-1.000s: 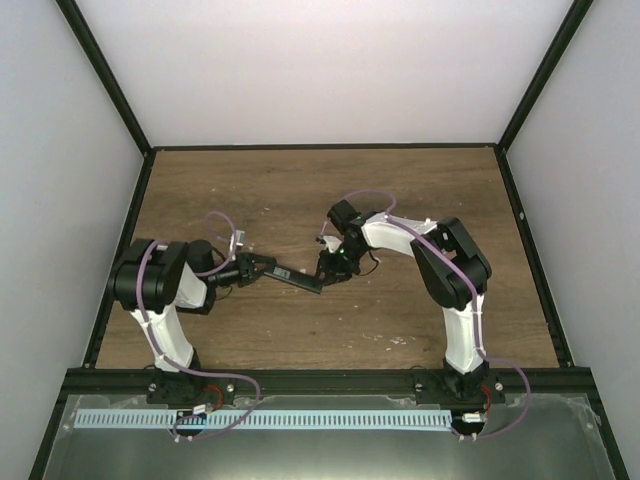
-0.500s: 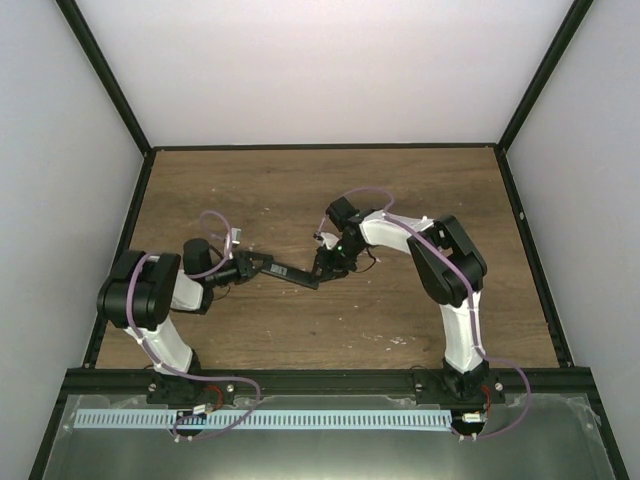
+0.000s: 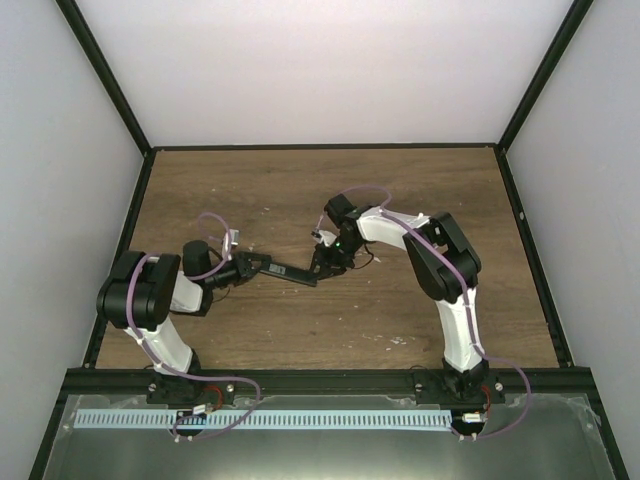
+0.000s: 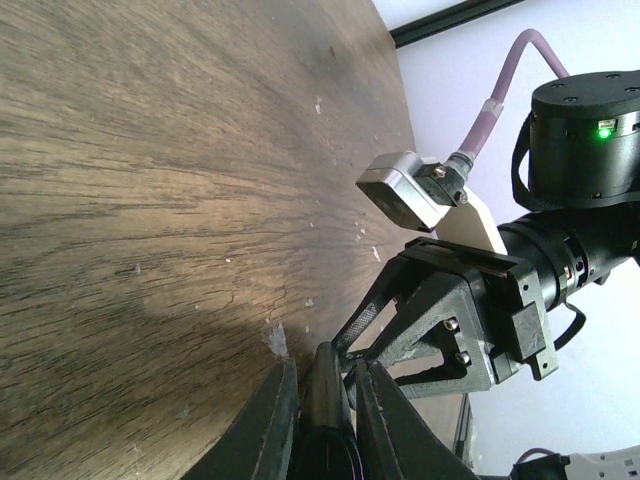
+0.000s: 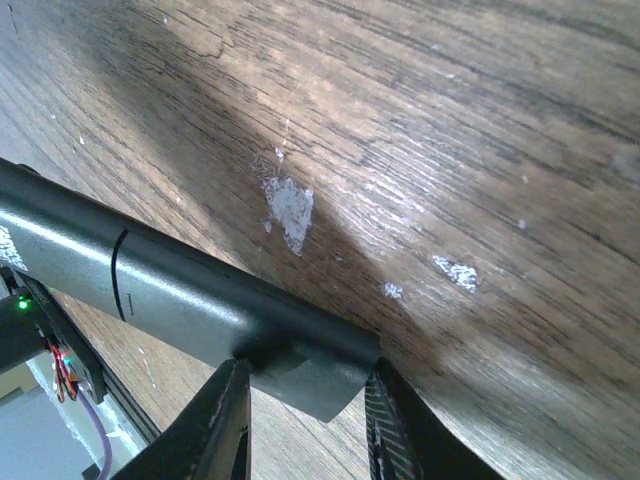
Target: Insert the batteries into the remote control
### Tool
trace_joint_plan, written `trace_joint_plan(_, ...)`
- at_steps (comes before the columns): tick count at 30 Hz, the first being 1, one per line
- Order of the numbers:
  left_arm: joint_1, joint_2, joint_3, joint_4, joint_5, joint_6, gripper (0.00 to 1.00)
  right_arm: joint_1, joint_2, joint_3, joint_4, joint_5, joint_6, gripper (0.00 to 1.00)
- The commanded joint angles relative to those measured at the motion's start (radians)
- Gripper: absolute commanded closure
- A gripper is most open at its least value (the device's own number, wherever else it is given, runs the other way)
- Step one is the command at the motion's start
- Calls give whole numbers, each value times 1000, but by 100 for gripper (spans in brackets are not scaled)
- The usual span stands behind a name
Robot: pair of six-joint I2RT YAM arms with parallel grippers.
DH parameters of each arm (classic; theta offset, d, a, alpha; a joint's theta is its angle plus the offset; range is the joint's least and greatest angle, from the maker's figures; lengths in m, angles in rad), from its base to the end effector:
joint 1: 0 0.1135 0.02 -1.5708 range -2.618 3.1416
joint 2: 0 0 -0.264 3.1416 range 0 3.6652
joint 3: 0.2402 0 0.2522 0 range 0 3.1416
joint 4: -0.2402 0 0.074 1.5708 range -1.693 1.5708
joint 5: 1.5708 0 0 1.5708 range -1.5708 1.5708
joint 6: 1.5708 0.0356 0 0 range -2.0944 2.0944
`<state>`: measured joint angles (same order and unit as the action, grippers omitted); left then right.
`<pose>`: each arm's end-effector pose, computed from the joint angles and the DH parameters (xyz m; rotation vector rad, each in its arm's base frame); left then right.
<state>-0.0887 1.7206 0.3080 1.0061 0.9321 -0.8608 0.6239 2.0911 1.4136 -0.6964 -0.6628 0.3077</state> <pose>0.2412 -0.0501 0.1044 -0.1407 2.1187 -1.5084 0.3116 0.2513 0.1357 0.5433 -2.7936 -1.0006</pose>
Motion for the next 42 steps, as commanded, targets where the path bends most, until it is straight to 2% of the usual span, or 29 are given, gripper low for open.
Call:
trace_joint_plan(1,-25,-10,-16,32,52,8,100,10,49,49,81,7,-4,76)
trace_joint_plan(24,-80,-19,8,-1,30,19,100,75,103,158,126,-60,-53,76)
trace_joint_plan(31,-83,-25,-8,24,23,5,100,74,58,106,143,-25,-52,65)
trace_joint_plan(42,-80,-32,-22,27,11,6,100,37,-33,-4,187,6,-52,57)
